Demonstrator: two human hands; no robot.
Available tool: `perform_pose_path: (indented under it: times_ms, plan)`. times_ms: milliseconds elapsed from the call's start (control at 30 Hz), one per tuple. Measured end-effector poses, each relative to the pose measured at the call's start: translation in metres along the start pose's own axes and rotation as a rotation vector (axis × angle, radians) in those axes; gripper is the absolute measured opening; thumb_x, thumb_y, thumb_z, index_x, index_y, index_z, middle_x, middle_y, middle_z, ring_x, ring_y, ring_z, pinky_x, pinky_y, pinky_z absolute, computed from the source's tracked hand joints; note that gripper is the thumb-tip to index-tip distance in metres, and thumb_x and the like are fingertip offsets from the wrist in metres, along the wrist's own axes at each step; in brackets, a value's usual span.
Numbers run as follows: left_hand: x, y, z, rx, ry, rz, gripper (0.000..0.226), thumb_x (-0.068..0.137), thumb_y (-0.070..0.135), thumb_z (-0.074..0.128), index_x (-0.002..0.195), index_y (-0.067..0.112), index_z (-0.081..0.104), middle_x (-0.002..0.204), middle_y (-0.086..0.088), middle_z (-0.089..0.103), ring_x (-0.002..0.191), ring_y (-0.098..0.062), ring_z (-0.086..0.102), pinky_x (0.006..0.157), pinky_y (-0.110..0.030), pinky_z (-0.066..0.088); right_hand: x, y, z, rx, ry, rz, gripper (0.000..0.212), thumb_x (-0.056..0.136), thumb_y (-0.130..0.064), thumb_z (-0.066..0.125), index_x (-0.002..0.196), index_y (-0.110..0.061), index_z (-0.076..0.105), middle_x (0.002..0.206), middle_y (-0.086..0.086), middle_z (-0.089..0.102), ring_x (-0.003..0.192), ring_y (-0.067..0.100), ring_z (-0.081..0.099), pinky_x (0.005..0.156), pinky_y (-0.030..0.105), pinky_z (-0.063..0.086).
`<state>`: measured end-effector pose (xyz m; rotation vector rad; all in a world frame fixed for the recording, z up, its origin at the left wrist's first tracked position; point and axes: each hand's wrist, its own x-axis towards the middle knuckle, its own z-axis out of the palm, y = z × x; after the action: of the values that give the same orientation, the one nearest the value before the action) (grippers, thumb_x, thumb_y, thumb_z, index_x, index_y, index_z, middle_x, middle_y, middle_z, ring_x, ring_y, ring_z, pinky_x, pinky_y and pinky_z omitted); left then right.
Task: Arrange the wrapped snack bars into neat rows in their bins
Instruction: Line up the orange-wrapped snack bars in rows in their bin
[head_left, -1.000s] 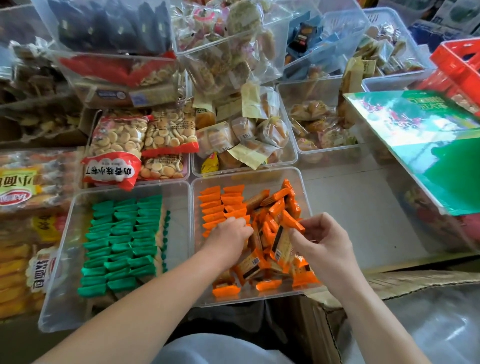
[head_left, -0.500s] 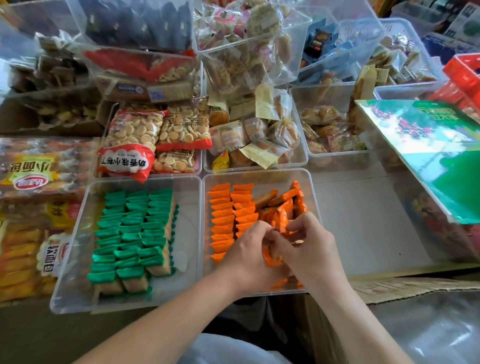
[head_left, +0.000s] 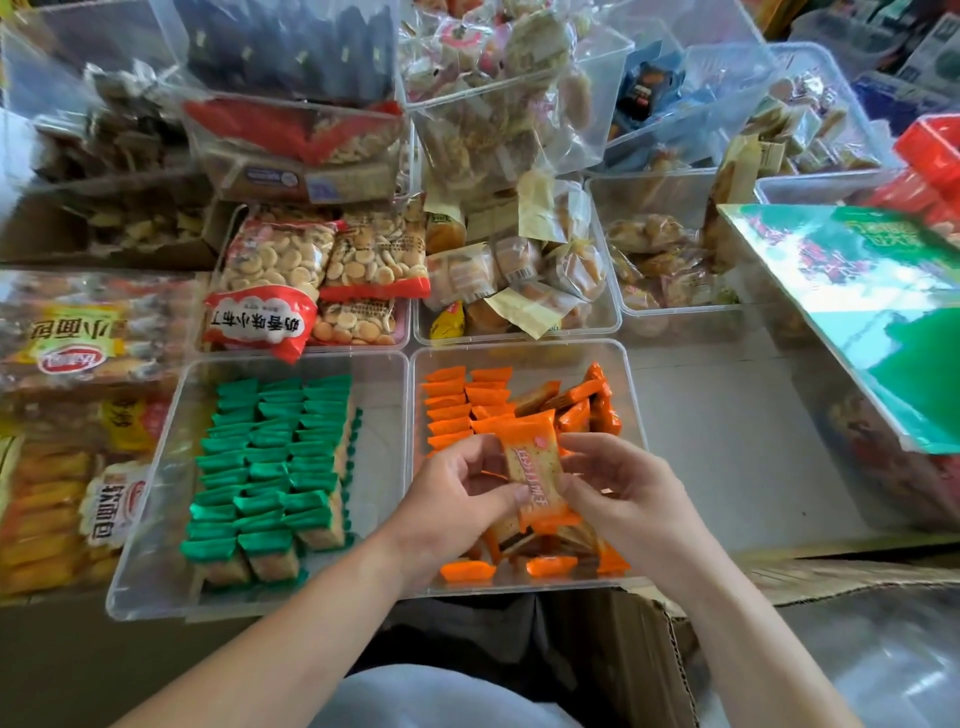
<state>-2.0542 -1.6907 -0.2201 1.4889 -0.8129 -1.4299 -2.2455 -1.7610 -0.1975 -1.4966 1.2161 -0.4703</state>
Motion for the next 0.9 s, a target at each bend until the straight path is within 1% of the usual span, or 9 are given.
perform_pose_path:
  times_ms: [100,200,267,333,400,467,600,733,900]
  plan:
    - [0.0,0.001,0.003,0.041,-0.057,0.023,0.032,0.093,0.004,0.076,0.121,0.018,0.072,0.115,-0.003,0.077,0.111,-0.02,0.073,0.1,-0.037,0.058,0.0,0.0,0.0,-0.005,-0.008,0.005,0.037,0.09,-0.03,0.08,0.123,-0.04,0.067,0.093,-0.016,0.074,0.086,0.004,0.068,0.072,0.022,0.058]
    - [0.013,-0.01,-0.001,0.193,-0.082,0.035,0.036,0.094,0.006,0.076,0.124,0.025,0.071,0.119,-0.002,0.073,0.109,-0.015,0.071,0.098,-0.033,0.058,0.004,0.005,-0.004,-0.059,0.066,-0.011,0.027,0.091,-0.029,0.079,0.113,-0.039,0.068,0.085,-0.012,0.069,0.076,0.006,0.064,0.062,0.019,0.052]
    - [0.029,-0.026,-0.007,0.578,-0.048,0.001,0.035,0.097,0.013,0.071,0.127,0.03,0.067,0.124,0.004,0.068,0.109,-0.011,0.067,0.099,-0.034,0.057,0.005,0.008,-0.011,-0.037,0.153,-0.014,0.021,0.09,-0.022,0.078,0.104,-0.035,0.067,0.084,-0.009,0.068,0.072,0.006,0.063,0.061,0.02,0.051]
    - [0.044,-0.043,-0.005,0.994,-0.097,-0.022,0.021,0.097,0.022,0.065,0.116,0.028,0.068,0.118,0.006,0.068,0.107,-0.016,0.065,0.095,-0.039,0.056,0.004,0.013,-0.018,0.04,0.231,0.028,0.02,0.089,-0.017,0.078,0.099,-0.03,0.066,0.084,-0.003,0.07,0.071,0.007,0.065,0.065,0.027,0.054]
    - [0.054,-0.056,0.006,1.153,-0.179,-0.07,0.016,0.095,0.027,0.064,0.111,0.024,0.066,0.114,0.001,0.068,0.107,-0.026,0.065,0.09,-0.042,0.056,0.002,0.018,-0.022,0.083,0.277,0.073,0.019,0.088,-0.016,0.079,0.096,-0.027,0.066,0.084,-0.001,0.071,0.069,0.006,0.065,0.065,0.026,0.054]
    - [0.062,-0.065,0.02,1.215,-0.212,-0.095,0.03,0.095,0.031,0.065,0.123,0.022,0.06,0.123,-0.004,0.067,0.112,-0.032,0.064,0.091,-0.045,0.056,-0.001,0.024,-0.024,0.086,0.286,0.1,0.018,0.088,-0.016,0.08,0.095,-0.026,0.067,0.083,-0.001,0.072,0.068,0.004,0.065,0.062,0.019,0.051]
    - [0.072,-0.078,0.038,1.191,-0.164,-0.046,0.037,0.092,0.034,0.07,0.123,0.026,0.05,0.116,-0.003,0.069,0.104,-0.032,0.067,0.082,-0.045,0.058,-0.01,0.03,-0.03,0.106,0.268,0.115,0.016,0.089,-0.015,0.08,0.096,-0.024,0.068,0.081,-0.003,0.074,0.069,0.005,0.067,0.061,0.014,0.05]
    - [0.07,-0.084,0.038,1.027,-0.115,-0.047,0.047,0.088,0.035,0.077,0.132,0.03,0.061,0.126,0.005,0.068,0.113,-0.022,0.065,0.094,-0.038,0.056,-0.011,0.03,-0.039,0.104,0.255,0.11,0.017,0.089,-0.013,0.08,0.096,-0.022,0.068,0.079,-0.006,0.073,0.068,0.005,0.067,0.059,0.014,0.051]
    - [0.05,-0.063,0.018,0.782,0.054,0.055,0.015,0.084,0.036,0.082,0.096,0.031,0.075,0.097,0.015,0.064,0.089,-0.005,0.059,0.079,-0.025,0.048,0.002,0.03,-0.034,0.01,0.205,0.131,0.022,0.09,-0.019,0.077,0.101,-0.031,0.063,0.085,-0.002,0.071,0.075,0.014,0.07,0.062,0.026,0.056]
